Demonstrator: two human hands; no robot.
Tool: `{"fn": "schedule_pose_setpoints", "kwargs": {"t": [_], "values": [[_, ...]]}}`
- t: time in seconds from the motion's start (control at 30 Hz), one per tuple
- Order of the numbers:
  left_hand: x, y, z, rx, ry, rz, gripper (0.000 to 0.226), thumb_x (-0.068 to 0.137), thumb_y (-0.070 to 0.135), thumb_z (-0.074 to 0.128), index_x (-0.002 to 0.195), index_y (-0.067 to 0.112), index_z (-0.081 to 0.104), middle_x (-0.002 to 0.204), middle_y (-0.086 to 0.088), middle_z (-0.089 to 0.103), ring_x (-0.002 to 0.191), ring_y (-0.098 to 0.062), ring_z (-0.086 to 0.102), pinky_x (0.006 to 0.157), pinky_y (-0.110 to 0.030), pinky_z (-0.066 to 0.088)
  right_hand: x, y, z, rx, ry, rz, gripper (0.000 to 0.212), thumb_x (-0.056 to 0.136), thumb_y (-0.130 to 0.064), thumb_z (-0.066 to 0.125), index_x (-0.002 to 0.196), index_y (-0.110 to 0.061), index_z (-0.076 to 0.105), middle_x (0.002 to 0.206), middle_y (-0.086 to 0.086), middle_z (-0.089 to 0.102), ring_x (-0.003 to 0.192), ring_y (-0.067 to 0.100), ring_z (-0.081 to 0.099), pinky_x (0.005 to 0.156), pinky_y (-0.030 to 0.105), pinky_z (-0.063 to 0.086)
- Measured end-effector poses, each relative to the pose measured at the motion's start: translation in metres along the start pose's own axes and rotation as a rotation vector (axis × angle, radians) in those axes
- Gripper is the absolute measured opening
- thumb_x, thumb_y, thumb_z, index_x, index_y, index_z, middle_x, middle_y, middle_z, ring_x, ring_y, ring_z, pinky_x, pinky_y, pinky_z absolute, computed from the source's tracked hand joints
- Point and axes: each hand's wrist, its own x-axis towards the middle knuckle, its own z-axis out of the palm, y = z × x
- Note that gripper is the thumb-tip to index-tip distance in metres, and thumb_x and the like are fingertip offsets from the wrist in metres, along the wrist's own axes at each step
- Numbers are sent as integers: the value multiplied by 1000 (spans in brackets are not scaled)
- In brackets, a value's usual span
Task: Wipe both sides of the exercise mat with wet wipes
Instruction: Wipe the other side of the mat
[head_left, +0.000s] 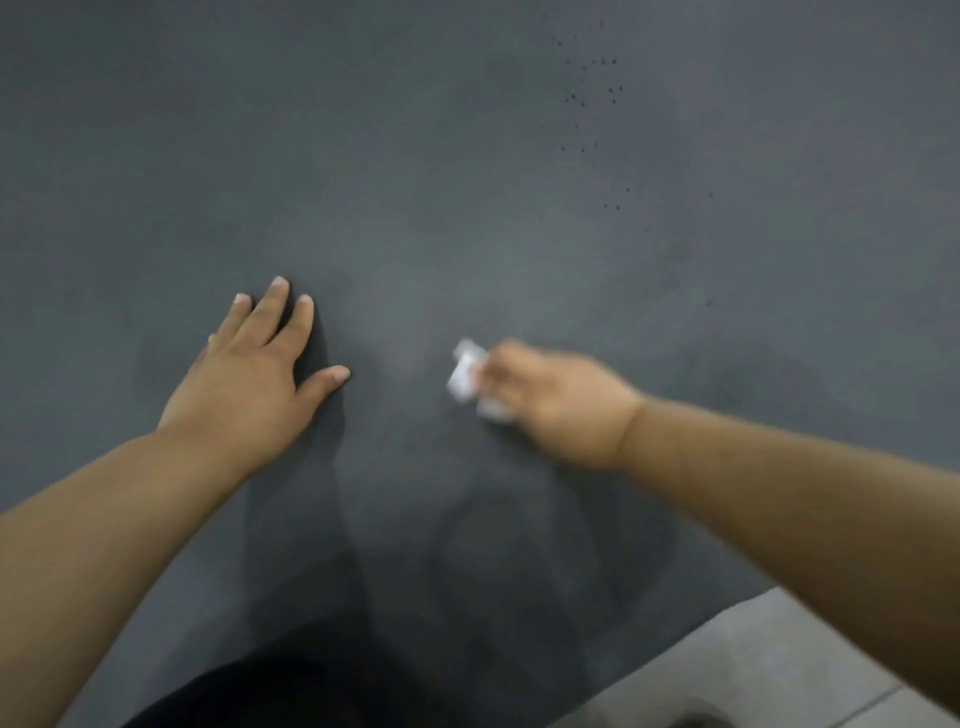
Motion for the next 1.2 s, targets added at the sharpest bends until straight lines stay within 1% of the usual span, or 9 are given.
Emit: {"fn": "schedule_pose_setpoints", "kwargs": {"t": [0.1, 0.2, 0.3, 0.43, 0.67, 0.73, 0.9, 1.1, 1.2], "values": [[-1, 0, 4, 8, 18, 15, 74, 90, 53, 38, 150, 20, 13, 159, 2, -1, 145, -25, -1, 118, -42, 11, 18, 72, -33, -167, 315, 577, 23, 96, -21, 45, 114, -11, 55, 118, 7, 57, 105, 29, 57, 83, 31, 44], [1, 2, -2, 15, 6, -2, 74, 88, 56, 41, 150, 22, 17, 158, 3, 3, 145, -24, 2, 117, -42, 16, 32, 81, -43, -114, 285, 920, 22, 91, -8, 44, 111, -3, 50, 119, 23, 48, 100, 32, 53, 72, 32, 34], [6, 0, -17, 10, 43, -4, 70, 84, 55, 51, 144, 23, 34, 154, 4, 22, 139, -25, 18, 111, -46, 28, 36, 16, -1, 52, 312, 513, 26, 95, -26, 46, 115, -12, 53, 113, 7, 59, 97, 22, 58, 81, 25, 41], [26, -10, -35, -1, 51, 14, 81, 74, 51, 68, 143, 22, 37, 152, 2, 24, 140, -25, 16, 114, -45, 23, 30, -37, 18, 59, -84, -131, 14, 100, -28, 39, 100, -18, 49, 106, 7, 61, 98, 29, 58, 83, 33, 43], [53, -16, -41, 23, -152, -76, 100, 69, 58, 70, 148, 37, 13, 157, 15, -8, 145, -21, -6, 109, -48, 31, 89, 87, -40, -283, 343, 708, 27, 96, -16, 43, 121, -8, 51, 125, 11, 45, 105, 32, 53, 84, 30, 41], [54, -16, -42, 10, -156, -89, 100, 69, 57, 71, 148, 38, 13, 156, 15, -10, 145, -19, -8, 109, -48, 31, 99, 58, -24, -130, 301, 680, 21, 95, -22, 47, 115, -18, 54, 115, 4, 55, 101, 26, 57, 89, 27, 42], [57, -16, -43, -7, -194, -111, 99, 70, 55, 71, 148, 38, 12, 156, 16, -13, 145, -18, -11, 112, -50, 26, 84, -22, 11, 31, 120, -192, 31, 90, -16, 42, 102, -4, 67, 94, 14, 64, 70, 31, 62, 52, 32, 51], [59, -14, -42, -24, -217, -112, 98, 73, 52, 71, 149, 36, 10, 156, 14, -15, 144, -20, -15, 112, -52, 24, 139, 109, -64, -305, 295, 627, 27, 90, -7, 41, 116, -7, 51, 120, 14, 48, 102, 31, 53, 72, 30, 35], [59, -14, -42, -47, -221, -117, 98, 74, 50, 71, 149, 36, 10, 155, 15, -15, 143, -20, -16, 112, -52, 23, 149, 86, -45, -120, 402, 680, 10, 93, -21, 47, 99, -21, 55, 105, -2, 59, 94, 20, 58, 75, 18, 42]]}}
